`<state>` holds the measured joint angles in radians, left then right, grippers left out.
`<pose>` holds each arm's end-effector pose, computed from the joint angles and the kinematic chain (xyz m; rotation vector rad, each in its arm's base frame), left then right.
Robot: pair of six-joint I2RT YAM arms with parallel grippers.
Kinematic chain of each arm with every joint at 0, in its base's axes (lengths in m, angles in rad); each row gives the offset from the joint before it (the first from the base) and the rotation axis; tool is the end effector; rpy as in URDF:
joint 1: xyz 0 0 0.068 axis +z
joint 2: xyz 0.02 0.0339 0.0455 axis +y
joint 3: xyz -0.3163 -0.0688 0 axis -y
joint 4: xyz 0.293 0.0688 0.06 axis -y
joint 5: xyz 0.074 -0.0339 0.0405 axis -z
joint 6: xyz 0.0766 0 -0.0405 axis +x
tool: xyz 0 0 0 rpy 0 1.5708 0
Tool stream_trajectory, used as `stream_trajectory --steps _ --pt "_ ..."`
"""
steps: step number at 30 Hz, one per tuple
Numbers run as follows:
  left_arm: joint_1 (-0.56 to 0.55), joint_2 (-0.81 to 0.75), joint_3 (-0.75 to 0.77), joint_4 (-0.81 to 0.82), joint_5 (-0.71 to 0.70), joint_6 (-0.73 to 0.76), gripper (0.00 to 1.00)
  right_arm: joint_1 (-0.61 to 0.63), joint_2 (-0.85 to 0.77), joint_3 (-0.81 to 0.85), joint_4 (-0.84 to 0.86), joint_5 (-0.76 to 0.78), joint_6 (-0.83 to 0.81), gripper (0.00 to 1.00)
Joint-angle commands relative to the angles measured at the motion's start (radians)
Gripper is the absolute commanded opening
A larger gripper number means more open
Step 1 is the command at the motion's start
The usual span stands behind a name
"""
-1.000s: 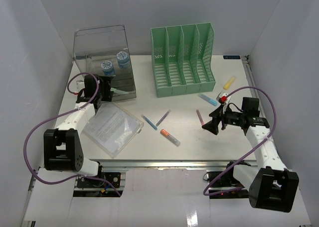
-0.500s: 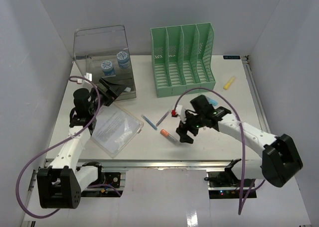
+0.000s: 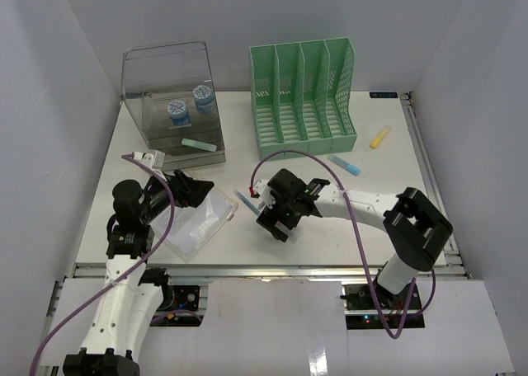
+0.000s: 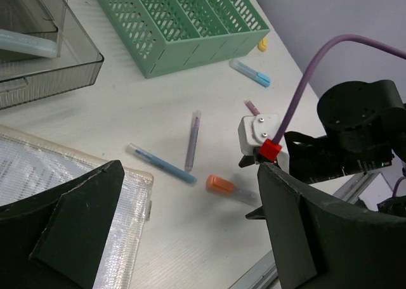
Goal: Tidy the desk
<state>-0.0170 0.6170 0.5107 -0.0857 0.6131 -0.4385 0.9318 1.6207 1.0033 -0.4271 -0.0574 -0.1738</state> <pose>0.1931 -0.0474 0.2990 0.0804 1.8069 -0.8654 0.2261 0.3117 0.1786 -1.4108 2.2476 0.3353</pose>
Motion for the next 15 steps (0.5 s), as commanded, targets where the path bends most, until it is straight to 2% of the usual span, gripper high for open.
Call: stream_trajectory --steps 1,7,14,15 --pt "0.0 -0.03 0.003 -0.079 -0.035 0.104 0.98 0.023 0.057 0.049 0.008 0.04 0.05 0.95" --pt "0.001 -0.083 0.004 -0.109 -0.139 0.097 0.98 0.027 0.116 0.069 0.002 0.051 0.042 0.79" --pt "0.0 -0.147 0.005 -0.127 -0.2 0.093 0.98 0.027 0.15 0.068 -0.037 0.051 -0.001 0.25" --pt "0.002 -0.149 0.005 -0.128 -0.2 0.092 0.98 0.028 0.154 0.067 -0.046 0.071 -0.005 0.23"
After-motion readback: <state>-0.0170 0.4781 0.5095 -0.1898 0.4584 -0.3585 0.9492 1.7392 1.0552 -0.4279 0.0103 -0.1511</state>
